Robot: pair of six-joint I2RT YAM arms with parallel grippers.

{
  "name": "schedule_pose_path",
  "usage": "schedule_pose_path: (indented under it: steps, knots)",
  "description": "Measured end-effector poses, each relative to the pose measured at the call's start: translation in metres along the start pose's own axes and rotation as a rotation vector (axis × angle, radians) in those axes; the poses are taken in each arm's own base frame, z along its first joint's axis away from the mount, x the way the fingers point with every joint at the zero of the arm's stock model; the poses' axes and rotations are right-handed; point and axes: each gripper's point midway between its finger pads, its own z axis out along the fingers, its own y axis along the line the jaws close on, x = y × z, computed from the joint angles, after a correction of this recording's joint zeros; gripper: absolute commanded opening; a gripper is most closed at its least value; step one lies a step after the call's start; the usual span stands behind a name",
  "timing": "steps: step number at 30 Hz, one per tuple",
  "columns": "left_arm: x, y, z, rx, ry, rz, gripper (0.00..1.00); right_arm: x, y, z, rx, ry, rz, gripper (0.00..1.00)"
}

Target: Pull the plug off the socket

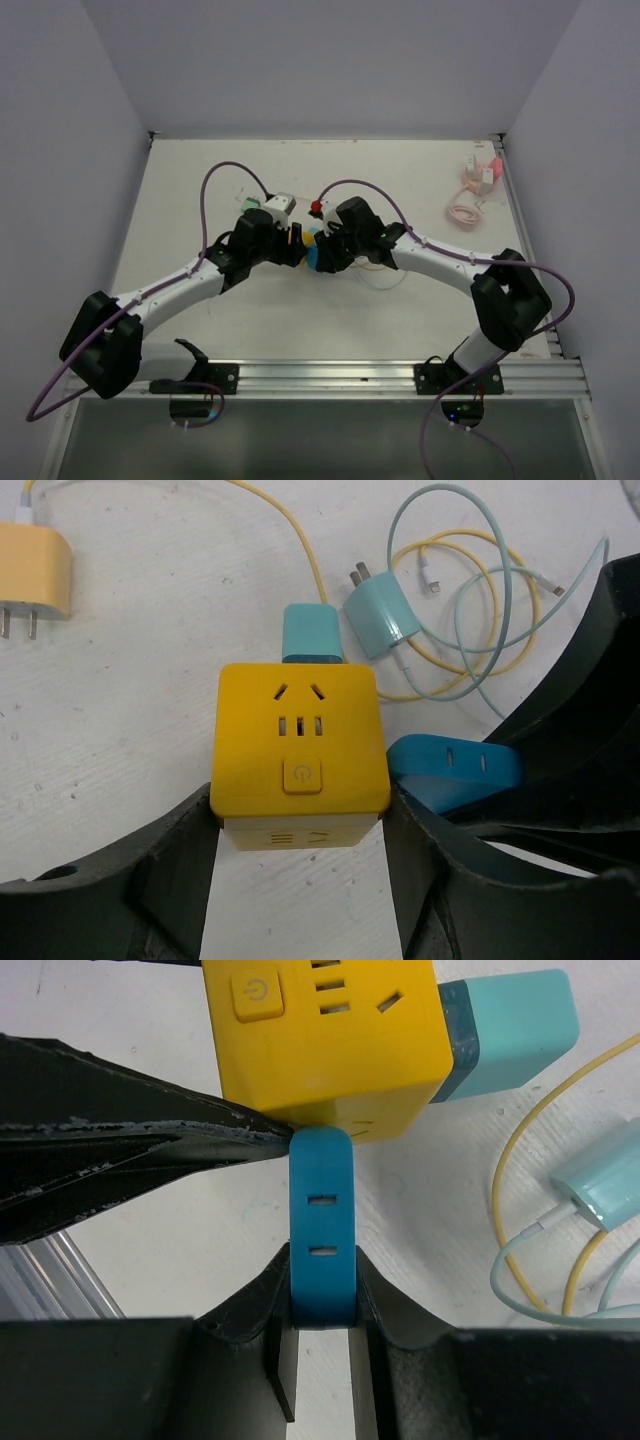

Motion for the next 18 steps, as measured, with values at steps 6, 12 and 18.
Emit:
schedule_pose_path:
  steps: [6,12,18]
  knots:
    - [-0.007,-0.001,0.001,-0.001,-0.029,0.004,0.00,-0.004,-0.001,-0.007,0.018,-0.019,-0.016,0.00]
    - [-0.009,0.039,0.001,-0.169,-0.048,0.007,0.00,0.009,0.000,-0.020,0.024,0.028,-0.024,0.00]
    - [-0.013,0.066,-0.003,-0.269,-0.059,0.003,0.00,0.014,0.005,-0.036,0.020,0.042,-0.034,0.00]
